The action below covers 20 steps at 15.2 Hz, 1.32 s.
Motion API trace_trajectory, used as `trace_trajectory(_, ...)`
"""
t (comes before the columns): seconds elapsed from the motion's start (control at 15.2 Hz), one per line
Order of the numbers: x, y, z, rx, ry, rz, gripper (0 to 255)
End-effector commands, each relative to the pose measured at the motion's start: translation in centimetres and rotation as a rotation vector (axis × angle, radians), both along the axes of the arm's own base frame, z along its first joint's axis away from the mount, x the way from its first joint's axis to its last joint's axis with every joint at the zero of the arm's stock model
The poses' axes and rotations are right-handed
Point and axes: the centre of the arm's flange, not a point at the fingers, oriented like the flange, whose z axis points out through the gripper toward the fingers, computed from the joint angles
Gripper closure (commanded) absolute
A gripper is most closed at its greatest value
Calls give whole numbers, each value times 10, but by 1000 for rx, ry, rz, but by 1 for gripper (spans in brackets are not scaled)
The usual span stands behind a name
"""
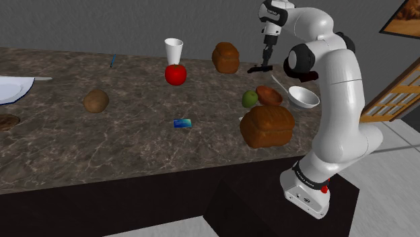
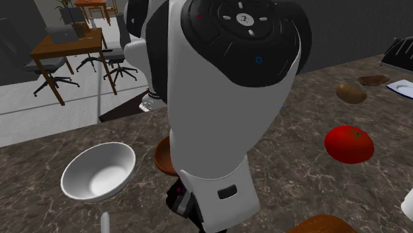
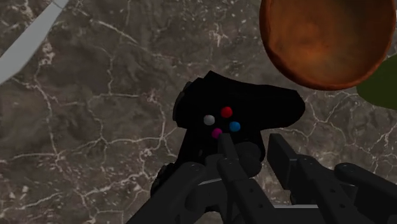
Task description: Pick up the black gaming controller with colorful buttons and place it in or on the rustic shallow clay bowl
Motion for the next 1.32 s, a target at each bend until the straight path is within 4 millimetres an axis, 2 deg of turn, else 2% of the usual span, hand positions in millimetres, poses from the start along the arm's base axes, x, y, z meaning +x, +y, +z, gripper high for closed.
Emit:
trace_trajectory(0.0,0,0,11,0,0,0,255)
trace_trajectory(0.2,0,0,24,0,0,0,255)
trace_trajectory(1.25,-175,121,44,0,0,0,255)
